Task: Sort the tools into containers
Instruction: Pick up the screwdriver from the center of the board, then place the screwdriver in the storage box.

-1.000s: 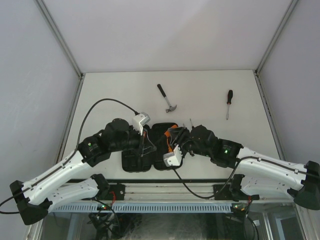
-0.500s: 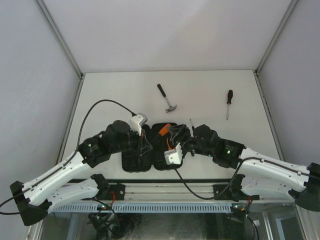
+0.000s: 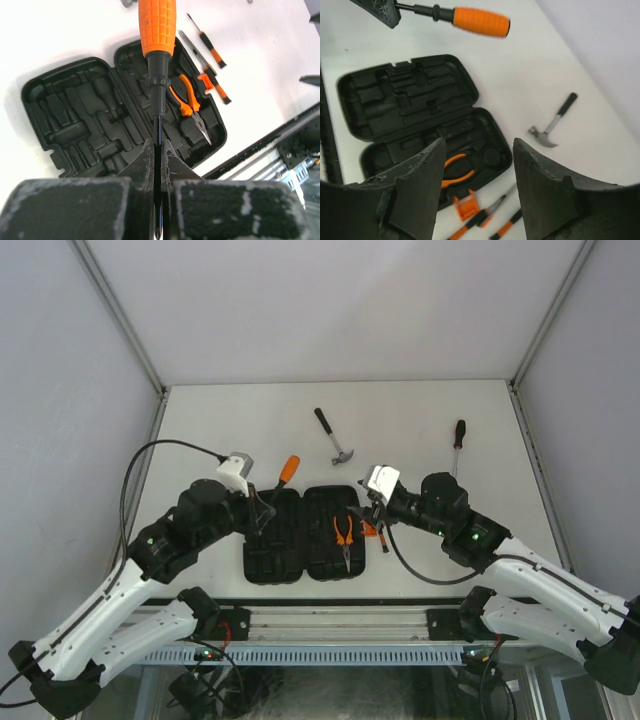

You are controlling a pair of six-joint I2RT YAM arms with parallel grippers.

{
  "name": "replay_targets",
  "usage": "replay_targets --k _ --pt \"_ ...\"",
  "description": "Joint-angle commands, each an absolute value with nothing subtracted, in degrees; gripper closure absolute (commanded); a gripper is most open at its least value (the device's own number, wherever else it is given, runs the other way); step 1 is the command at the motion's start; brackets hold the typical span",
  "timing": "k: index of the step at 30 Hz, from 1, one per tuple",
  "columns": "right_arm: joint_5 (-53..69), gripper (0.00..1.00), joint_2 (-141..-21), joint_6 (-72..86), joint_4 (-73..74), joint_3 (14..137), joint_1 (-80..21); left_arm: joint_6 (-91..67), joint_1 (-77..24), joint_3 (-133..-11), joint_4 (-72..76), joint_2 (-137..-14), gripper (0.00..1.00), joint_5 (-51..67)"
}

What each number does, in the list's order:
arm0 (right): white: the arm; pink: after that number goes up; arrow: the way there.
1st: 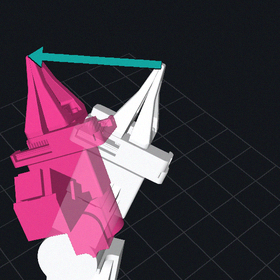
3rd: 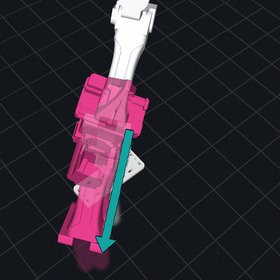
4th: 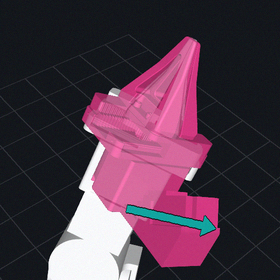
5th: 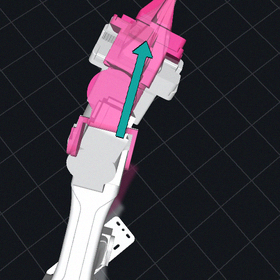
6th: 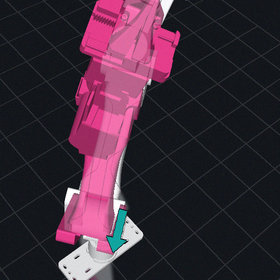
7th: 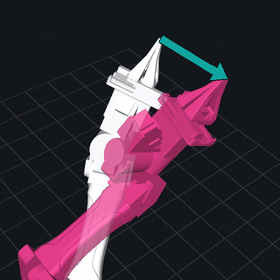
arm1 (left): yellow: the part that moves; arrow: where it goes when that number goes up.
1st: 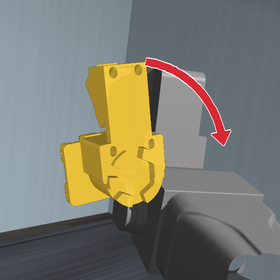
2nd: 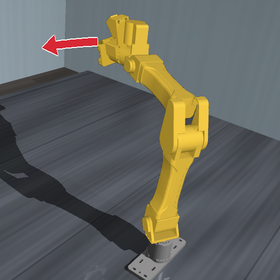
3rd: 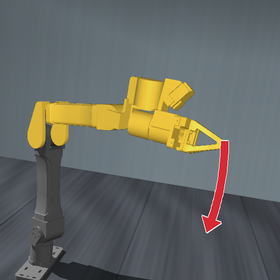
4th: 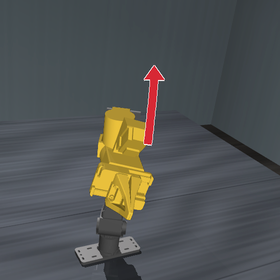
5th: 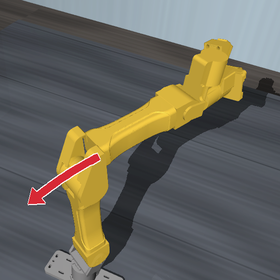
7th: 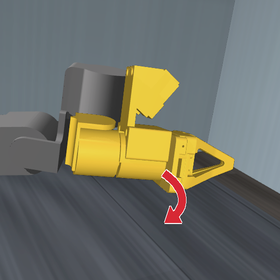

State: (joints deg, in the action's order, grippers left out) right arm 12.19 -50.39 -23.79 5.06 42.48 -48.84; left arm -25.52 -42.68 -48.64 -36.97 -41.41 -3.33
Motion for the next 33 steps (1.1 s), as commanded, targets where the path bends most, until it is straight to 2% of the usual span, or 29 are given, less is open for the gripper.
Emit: replay_targets --k 1,2,3,4,5,11,18,30,33 --pt "20.71 0.38 -49.22 -4.15 -1.69 41.62 -46.86 -26.50 -39.34 -49.00 -34.10 -38.75 1.00 -4.64" --pt "21.38 0.32 -49.26 -1.42 -3.13 41.37 -46.85 -26.66 -38.89 -49.04 -34.21 -38.64 1.00 -5.12" --pt "22.49 0.21 -49.42 1.12 -4.91 40.98 -46.85 -26.83 -38.47 -49.00 -34.29 -38.41 1.00 -5.41" --pt "23.41 0.04 -49.58 3.27 -6.41 40.55 -46.89 -26.95 -38.09 -48.87 -34.30 -38.30 1.00 -5.51" --pt "23.72 0.01 -49.89 5.10 -6.95 40.48 -46.93 -27.10 -37.72 -48.80 -34.28 -38.19 1.00 -5.49" --pt "12.98 0.00 -53.04 24.52 -0.21 43.05 -44.67 -27.27 -36.88 -48.77 -34.11 -37.42 1.00 -5.78" --pt "6.32 0.00 -55.89 32.11 9.09 46.53 -41.45 -27.30 -36.35 -47.66 -32.54 -35.78 1.00 -6.55" --pt "10.97 0.00 -56.84 44.86 -4.49 45.56 -32.85 -26.55 -35.68 -47.82 -32.06 -33.85 1.00 -6.79" --pt "12.21 0.04 -58.94 50.78 -9.56 45.62 -33.33 -26.67 -35.68 -47.85 -32.10 -33.68 1.00 -6.78"
